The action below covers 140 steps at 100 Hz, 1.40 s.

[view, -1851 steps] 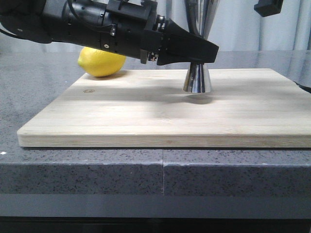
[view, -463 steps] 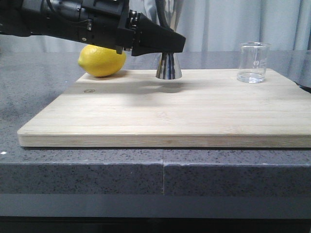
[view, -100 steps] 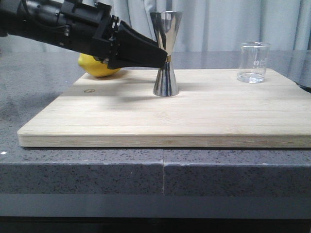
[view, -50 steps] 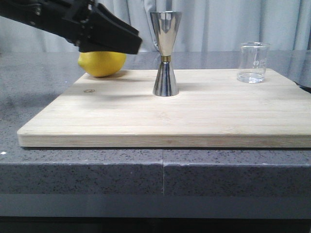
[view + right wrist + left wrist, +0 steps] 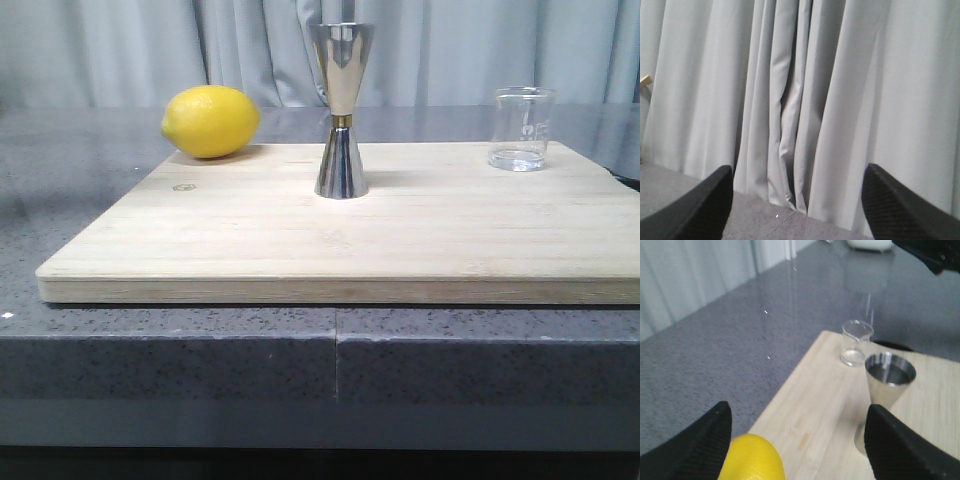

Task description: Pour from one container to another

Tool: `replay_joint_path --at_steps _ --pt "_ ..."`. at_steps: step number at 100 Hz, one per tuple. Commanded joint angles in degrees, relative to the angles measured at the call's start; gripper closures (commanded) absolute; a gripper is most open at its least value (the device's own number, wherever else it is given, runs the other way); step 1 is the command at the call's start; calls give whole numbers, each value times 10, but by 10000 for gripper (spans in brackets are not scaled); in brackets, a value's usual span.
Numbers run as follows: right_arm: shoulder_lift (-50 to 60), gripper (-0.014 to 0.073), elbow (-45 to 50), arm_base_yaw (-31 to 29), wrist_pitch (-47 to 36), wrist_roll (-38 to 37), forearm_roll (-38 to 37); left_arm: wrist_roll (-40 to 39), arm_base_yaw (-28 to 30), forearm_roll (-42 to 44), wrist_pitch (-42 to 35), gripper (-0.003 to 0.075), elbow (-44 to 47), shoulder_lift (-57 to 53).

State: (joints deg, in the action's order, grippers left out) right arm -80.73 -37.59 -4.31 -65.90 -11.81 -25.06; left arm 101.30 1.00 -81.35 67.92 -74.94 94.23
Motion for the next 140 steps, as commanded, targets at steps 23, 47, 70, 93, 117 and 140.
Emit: replay_joint_path --at_steps 23,47,70,93,117,140 --pt "122 121 -91 -4 249 -1 41 -46 102 -171 54 332 -15 -125" --pt "221 121 -180 -4 513 -1 48 -207 192 -179 -16 609 -15 -204" --pt "297 259 -233 -4 736 -1 57 -269 259 -104 -56 741 -15 -286" --pt "373 515 -237 -4 843 -1 57 -338 266 90 -110 741 -15 -386" --pt "434 606 -237 -4 916 -1 25 -512 265 354 -211 741 -12 -518" --pt "440 606 -236 -4 957 -1 23 -647 261 556 -316 741 33 -597"
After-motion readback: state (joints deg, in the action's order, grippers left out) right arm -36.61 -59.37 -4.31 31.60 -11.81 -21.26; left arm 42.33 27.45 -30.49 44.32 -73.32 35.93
